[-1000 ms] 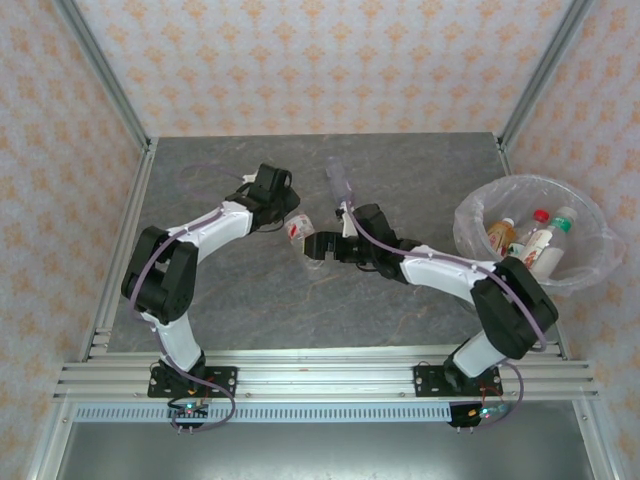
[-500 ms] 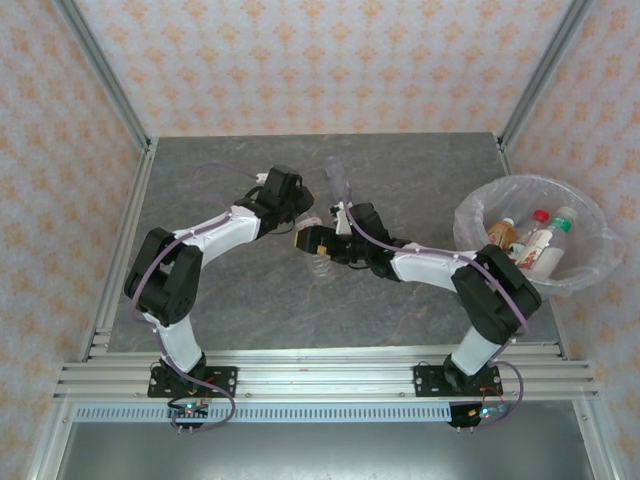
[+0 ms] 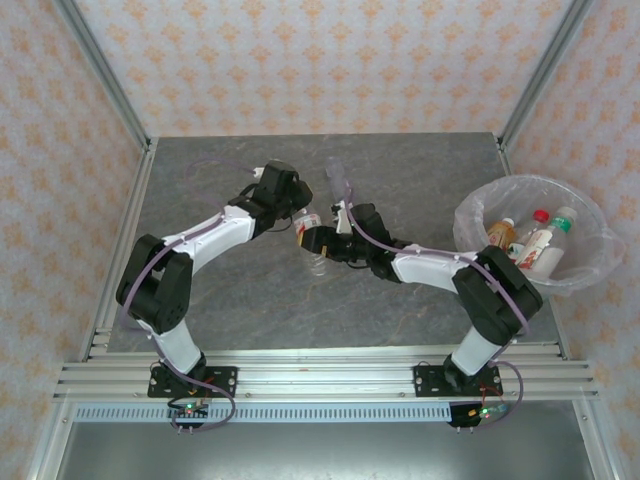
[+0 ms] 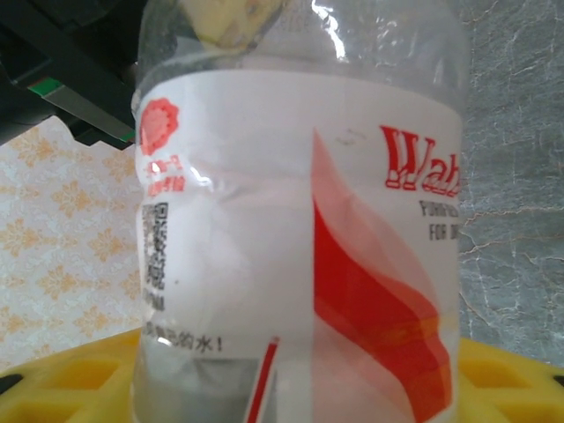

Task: Put the plastic bottles in the bin

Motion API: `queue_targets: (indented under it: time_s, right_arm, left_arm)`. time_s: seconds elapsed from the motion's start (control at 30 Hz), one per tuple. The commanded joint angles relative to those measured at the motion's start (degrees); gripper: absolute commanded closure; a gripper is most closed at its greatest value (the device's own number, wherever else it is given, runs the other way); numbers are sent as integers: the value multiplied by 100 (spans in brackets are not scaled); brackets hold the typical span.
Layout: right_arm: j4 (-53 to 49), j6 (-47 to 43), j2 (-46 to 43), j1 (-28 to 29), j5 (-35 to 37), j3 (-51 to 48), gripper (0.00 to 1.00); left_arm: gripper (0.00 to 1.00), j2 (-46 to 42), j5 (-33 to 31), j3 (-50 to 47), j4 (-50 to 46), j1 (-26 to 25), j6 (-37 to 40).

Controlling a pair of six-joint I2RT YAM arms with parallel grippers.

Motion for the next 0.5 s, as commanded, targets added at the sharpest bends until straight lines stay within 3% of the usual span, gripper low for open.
queue_targets:
  time_s: [0.0,0.1,0.2,0.27,0.37,0.47]
  right_arm:
    - [374,-226,-257,28,168,-113,42]
    - [373,-303,-294,24,213,-159,43]
    - [276,-389,-333,31,348,-187,44]
    - [157,-454,-359,33,416,-196,44]
    - [-55,-568,-395,36,492,-201,44]
    - [-268,-693,-434,30,591,-198,45]
  left_arm:
    - [75,-299,-56,258,-273,-32,35]
    - [61,-347,-20,303,-294,-32,5]
    - [32,-403,-17,352,-342,-9,46]
    - [19,-513,-62,379,-353,1,119]
    - [7,-756,-156,388,-408,16,171]
    - [5,-997,-104,383,-406,71,224]
